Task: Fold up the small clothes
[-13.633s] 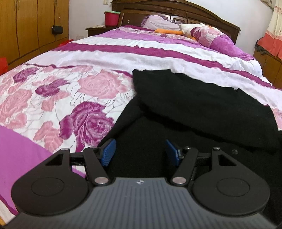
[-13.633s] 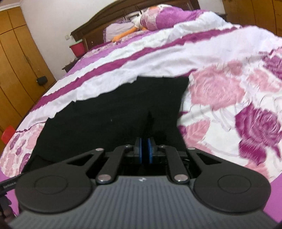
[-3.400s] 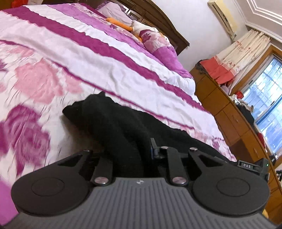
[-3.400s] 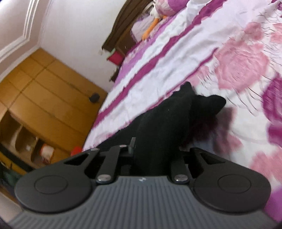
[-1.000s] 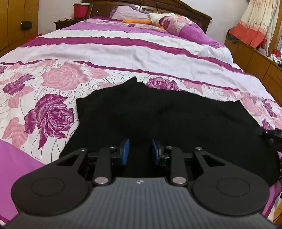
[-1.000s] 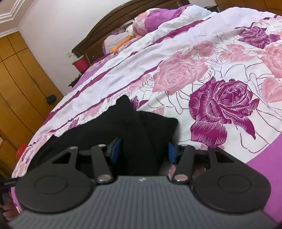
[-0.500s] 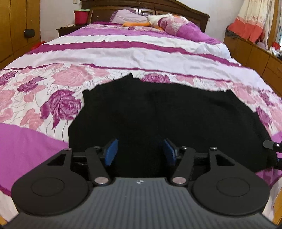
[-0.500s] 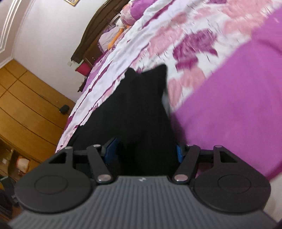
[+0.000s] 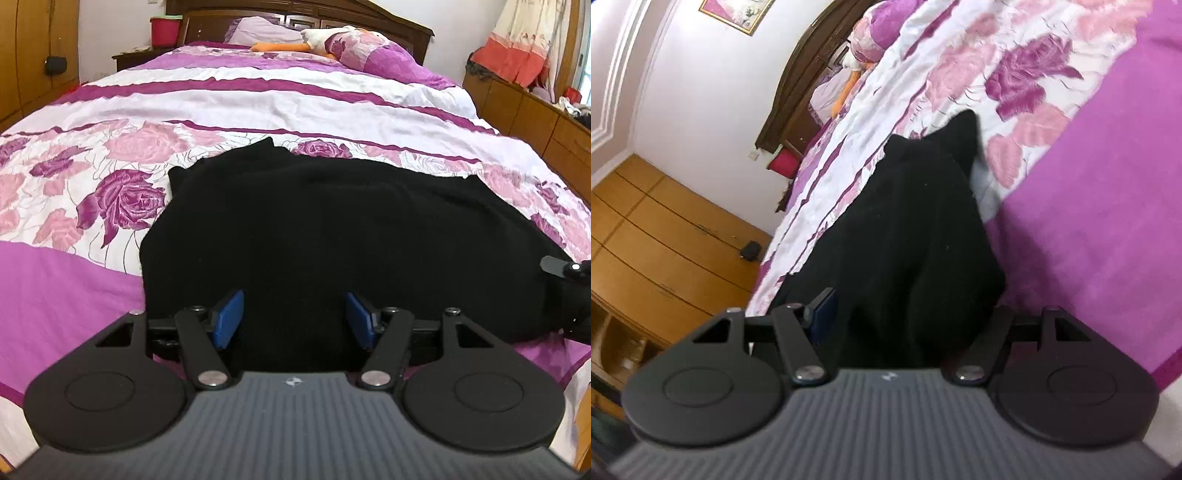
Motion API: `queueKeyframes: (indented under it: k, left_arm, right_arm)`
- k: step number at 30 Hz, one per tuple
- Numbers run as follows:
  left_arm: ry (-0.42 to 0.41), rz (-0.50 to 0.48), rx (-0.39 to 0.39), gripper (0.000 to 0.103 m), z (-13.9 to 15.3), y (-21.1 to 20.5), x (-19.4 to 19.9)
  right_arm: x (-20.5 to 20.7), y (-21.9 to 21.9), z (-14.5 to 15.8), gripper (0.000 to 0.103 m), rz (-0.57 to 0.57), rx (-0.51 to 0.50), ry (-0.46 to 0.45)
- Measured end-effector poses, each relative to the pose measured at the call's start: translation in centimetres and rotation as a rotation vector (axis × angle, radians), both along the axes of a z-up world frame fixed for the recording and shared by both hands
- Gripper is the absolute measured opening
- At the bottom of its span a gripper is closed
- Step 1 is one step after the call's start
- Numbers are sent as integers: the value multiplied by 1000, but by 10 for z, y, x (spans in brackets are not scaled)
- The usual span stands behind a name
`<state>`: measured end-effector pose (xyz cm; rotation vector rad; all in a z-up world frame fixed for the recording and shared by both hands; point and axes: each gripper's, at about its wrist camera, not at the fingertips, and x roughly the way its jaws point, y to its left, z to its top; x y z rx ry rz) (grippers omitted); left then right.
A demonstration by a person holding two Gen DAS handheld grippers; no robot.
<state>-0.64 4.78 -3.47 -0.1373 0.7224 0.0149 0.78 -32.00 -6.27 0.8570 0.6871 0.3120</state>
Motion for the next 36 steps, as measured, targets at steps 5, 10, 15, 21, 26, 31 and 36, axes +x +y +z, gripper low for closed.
queueKeyframes:
  k: [5,10,15,21,26,31,36]
  left_arm:
    - [-5,-2,-2,68,0,0,-1]
    - [-8,-8,-7,69,-1,1,-1]
    - [1,-3,-13,69,0,2,-1]
    - [24,1,-18,69,4,5,-3]
    - [18,9,-39,69,11,11,-7]
    - [33,20,-54,69,22,15,-7]
    - [39,17,-83,69,35,20,-4]
  right_arm:
    - [12,4,-9,67,-69,-10,8]
    - [16,-10,-27,66,-146,169,7]
    - [22,-24,-34,64,-201,302,19]
    - [32,-20,-20,23,-224,171,-32]
    - [31,-14,3,21,-189,91,-115]
    - [36,2,32,21,-132,-49,-180]
    - [40,14,52,20,-83,-99,-216]
